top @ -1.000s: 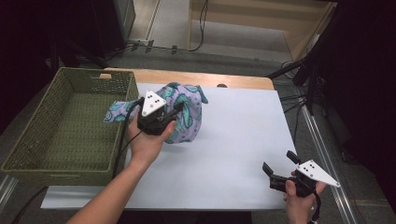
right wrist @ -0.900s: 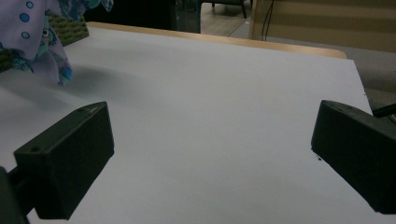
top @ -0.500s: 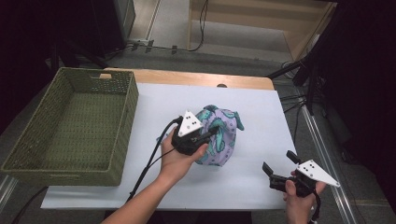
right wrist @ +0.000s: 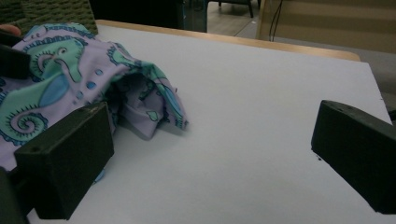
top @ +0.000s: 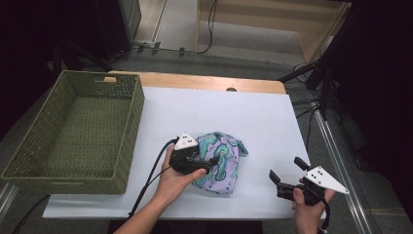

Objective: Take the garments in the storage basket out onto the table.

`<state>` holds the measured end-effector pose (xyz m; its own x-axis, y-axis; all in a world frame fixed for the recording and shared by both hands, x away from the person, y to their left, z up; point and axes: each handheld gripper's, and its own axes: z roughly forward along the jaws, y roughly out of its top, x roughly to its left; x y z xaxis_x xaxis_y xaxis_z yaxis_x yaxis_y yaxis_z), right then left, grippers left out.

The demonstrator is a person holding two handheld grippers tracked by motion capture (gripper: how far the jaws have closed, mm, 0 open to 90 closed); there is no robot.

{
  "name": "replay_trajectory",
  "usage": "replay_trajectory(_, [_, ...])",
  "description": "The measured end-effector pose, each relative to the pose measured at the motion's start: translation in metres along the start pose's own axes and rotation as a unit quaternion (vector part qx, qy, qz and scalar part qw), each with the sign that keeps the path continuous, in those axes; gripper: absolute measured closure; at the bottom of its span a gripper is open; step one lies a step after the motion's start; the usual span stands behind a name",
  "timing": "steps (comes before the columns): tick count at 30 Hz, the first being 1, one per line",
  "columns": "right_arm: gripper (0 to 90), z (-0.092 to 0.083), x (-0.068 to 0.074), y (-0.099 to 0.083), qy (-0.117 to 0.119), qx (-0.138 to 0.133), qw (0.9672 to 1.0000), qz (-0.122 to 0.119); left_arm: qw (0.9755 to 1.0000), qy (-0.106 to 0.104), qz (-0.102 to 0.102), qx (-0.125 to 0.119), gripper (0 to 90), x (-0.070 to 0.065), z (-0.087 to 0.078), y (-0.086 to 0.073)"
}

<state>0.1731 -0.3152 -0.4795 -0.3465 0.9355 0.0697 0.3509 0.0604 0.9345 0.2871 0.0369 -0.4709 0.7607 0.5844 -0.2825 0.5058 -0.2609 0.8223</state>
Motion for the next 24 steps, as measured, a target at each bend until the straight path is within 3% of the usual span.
replay_trajectory(4, [0.0, 0.003, 0.007, 0.004, 0.012, -0.003, 0.9999, 0.003, 1.0, 0.002, 0.0, 0.0, 0.0, 0.007, -0.022, -0.011])
replay_trajectory(9, [0.0, 0.01, 0.022, 0.015, 0.031, -0.003, 0.9995, -0.009, 0.9998, 0.011, 0.006, -0.012, 0.0, 0.009, -0.039, -0.026])
replay_trajectory(14, [0.0, 0.026, 0.039, 0.033, 0.049, -0.007, 0.9987, -0.009, 0.9999, 0.015, 0.003, -0.002, 0.0, 0.012, -0.043, -0.041])
replay_trajectory(17, [0.0, 0.041, 0.049, 0.045, 0.058, 0.001, 0.9983, -0.005, 0.9996, 0.027, -0.002, -0.002, 2.1, 0.014, -0.043, -0.043])
replay_trajectory(19, [0.0, 0.052, 0.054, 0.051, 0.068, 0.009, 0.9976, 0.001, 0.9991, 0.041, 0.008, 0.008, 5.8, 0.015, -0.045, -0.043])
replay_trajectory(21, [0.0, 0.061, 0.056, 0.053, 0.082, 0.015, 0.9964, 0.012, 0.999, 0.043, 0.005, 0.012, 12.9, 0.016, -0.048, -0.043])
replay_trajectory(23, [0.0, 0.067, 0.058, 0.05, 0.093, 0.015, 0.995, 0.032, 0.9985, 0.051, 0.007, 0.018, 13.1, 0.017, -0.048, -0.044])
replay_trajectory(24, [0.0, 0.071, 0.059, 0.048, 0.1, 0.02, 0.9941, 0.037, 0.996, 0.084, 0.0, 0.028, 13.6, 0.018, -0.047, -0.046])
